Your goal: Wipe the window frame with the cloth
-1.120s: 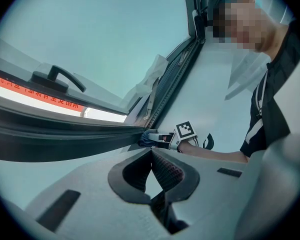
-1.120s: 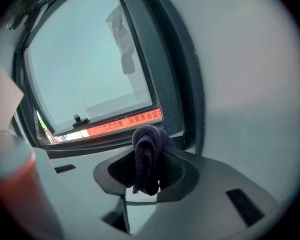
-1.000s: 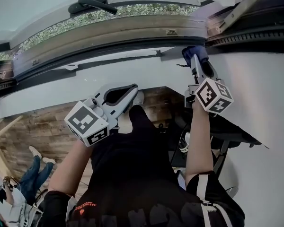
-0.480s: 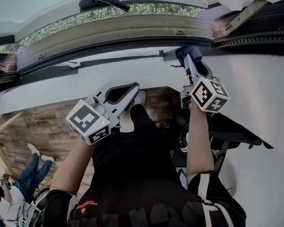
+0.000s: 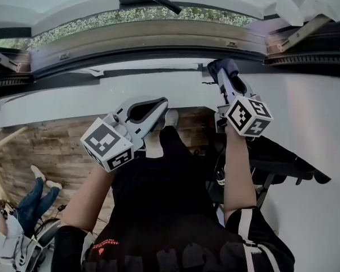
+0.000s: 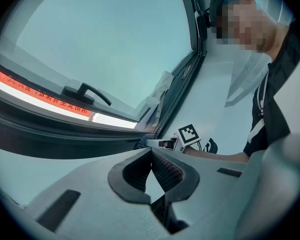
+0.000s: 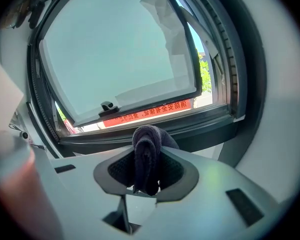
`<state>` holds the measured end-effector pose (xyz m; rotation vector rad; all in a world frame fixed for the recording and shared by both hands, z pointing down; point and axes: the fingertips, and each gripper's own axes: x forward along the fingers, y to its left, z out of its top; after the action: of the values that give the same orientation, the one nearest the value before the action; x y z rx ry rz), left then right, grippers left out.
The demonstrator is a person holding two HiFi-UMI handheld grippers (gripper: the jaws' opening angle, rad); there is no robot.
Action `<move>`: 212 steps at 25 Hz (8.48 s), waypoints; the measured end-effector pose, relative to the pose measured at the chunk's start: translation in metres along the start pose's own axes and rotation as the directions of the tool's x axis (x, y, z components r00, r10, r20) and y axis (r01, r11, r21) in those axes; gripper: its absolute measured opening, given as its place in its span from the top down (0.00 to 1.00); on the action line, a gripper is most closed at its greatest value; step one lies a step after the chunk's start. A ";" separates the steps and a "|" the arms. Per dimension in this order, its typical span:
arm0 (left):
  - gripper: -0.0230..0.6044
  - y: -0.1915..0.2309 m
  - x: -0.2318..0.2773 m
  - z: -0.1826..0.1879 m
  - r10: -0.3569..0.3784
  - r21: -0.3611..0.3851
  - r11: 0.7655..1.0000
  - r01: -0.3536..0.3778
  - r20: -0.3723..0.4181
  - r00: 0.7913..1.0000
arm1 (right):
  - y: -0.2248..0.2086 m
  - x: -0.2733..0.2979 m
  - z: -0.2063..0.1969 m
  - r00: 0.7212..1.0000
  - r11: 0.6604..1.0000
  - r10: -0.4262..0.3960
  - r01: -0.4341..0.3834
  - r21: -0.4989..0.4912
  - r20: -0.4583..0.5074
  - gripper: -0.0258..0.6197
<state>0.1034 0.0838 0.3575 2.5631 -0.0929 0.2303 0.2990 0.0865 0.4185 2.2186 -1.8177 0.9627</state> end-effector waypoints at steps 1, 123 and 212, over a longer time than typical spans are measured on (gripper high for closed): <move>0.93 0.002 -0.003 0.000 0.003 -0.002 1.000 -0.003 0.004 1.000 | 0.004 0.001 -0.001 1.000 1.000 0.004 -0.004 -0.004 -0.003 0.81; 0.93 0.170 -0.368 0.006 0.512 -0.251 0.857 -0.450 0.322 0.797 | 0.539 0.152 -0.121 0.683 0.640 0.562 -0.717 -0.277 -0.467 0.81; 0.93 0.061 -0.081 0.110 0.123 0.115 0.983 -0.139 0.139 0.983 | 0.197 0.016 0.087 0.900 0.887 0.433 -0.415 -0.201 0.056 0.81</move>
<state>0.0330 -0.0251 0.2833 2.6982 -0.3074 0.1194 0.1549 -0.0216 0.2998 1.8232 -2.3940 0.7087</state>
